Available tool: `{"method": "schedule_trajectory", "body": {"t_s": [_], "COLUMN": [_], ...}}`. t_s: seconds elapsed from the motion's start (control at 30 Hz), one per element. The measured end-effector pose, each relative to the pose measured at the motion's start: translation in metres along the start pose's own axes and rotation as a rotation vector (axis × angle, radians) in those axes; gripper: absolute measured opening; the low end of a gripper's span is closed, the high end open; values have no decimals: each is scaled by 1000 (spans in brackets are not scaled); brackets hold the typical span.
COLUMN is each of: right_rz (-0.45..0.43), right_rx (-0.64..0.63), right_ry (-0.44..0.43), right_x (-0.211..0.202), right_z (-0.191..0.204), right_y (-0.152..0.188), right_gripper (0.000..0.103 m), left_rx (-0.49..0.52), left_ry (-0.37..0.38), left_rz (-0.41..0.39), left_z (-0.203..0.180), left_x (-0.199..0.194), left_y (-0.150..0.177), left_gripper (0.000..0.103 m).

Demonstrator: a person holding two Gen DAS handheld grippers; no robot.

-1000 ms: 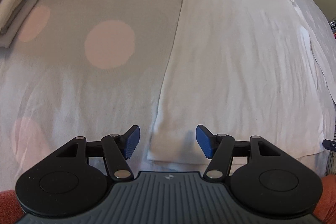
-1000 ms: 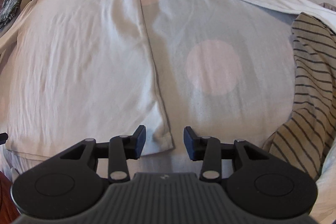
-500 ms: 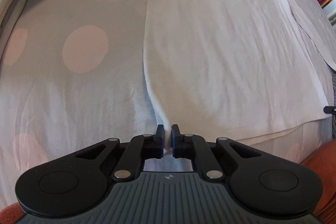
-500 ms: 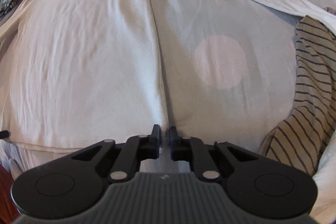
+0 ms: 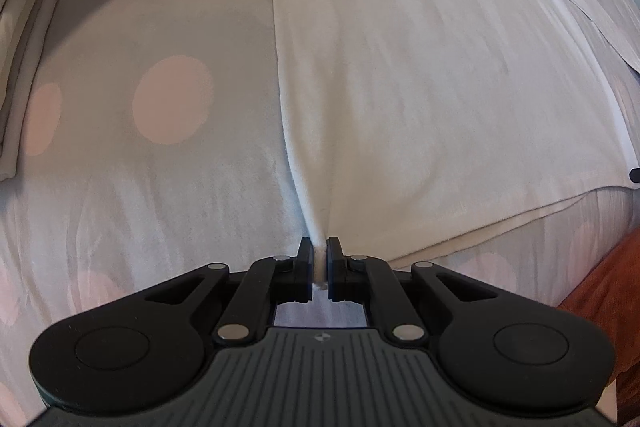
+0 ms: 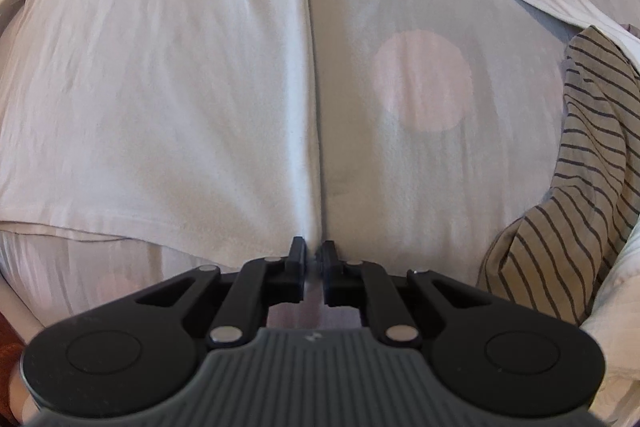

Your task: Fold clothes

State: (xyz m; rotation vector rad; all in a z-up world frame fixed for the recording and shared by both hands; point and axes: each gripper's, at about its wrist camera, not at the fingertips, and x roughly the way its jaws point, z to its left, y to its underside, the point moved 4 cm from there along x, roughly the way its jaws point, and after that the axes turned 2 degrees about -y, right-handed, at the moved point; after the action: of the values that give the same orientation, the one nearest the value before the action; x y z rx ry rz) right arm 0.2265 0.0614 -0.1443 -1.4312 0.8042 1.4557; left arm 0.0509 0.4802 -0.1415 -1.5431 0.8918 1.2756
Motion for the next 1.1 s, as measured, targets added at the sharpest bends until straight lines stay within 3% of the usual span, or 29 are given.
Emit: {"method": "schedule_trajectory", "body": {"t_s": [0.13, 0.2, 0.33, 0.43, 0.63, 1.1], "right_rz": [-36, -62, -137, -234, -389, -488], "right_rx": [-20, -24, -9, 16, 103, 28], "right_ry": [5, 14, 30, 39, -63, -149], "right_x": [-8, -15, -33, -47, -66, -7], "right_z": [1, -1, -9, -7, 17, 90], "right_y": [2, 3, 1, -8, -40, -65], "right_gripper": [17, 46, 48, 56, 64, 64], "left_rx": [-27, -33, -63, -89, -145, -190], "left_ry": [11, 14, 42, 75, 67, -298], "left_rz": [-28, -44, -85, -154, -273, -439], "left_z": [2, 3, 9, 15, 56, 206], "left_x": [-6, -10, -20, -38, -82, -156], "left_y": [0, 0, 1, -11, -36, -85], "left_gripper": [7, 8, 27, 46, 48, 48]}}
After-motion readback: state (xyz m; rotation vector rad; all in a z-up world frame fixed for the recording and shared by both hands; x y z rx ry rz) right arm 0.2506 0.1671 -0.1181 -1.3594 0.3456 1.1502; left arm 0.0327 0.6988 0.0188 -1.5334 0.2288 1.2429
